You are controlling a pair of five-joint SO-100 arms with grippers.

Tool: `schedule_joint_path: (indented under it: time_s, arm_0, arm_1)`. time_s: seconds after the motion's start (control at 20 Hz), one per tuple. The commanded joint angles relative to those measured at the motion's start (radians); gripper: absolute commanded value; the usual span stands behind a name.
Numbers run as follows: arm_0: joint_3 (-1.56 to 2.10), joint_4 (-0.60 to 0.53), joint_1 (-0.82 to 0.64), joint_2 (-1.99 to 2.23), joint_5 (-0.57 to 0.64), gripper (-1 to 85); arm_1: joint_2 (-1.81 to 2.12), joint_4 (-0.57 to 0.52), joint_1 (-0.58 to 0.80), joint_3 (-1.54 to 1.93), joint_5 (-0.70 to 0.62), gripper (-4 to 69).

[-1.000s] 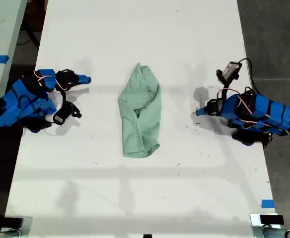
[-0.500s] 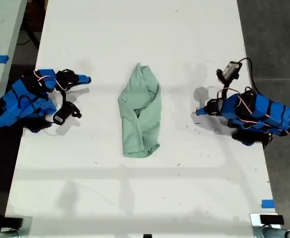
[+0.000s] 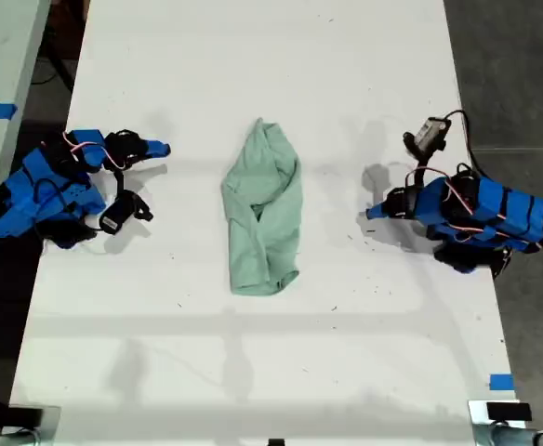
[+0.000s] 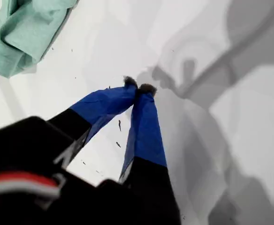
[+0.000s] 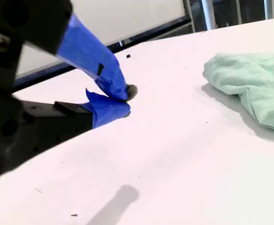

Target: Fold t shirt

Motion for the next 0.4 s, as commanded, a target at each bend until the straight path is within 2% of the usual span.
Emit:
schedule_joint_path:
  time_s: [0.0,0.35]
  arm_0:
    - [0.012,-0.017,-0.011,0.009,0.009,-0.4]
    - [0.012,-0.017,-0.009,0.009,0.006,-0.4]
  arm_1:
    - [0.012,0.003,-0.009,0.055,0.005,1.6]
    - [0.012,0.003,-0.02,0.055,0.015,1.6]
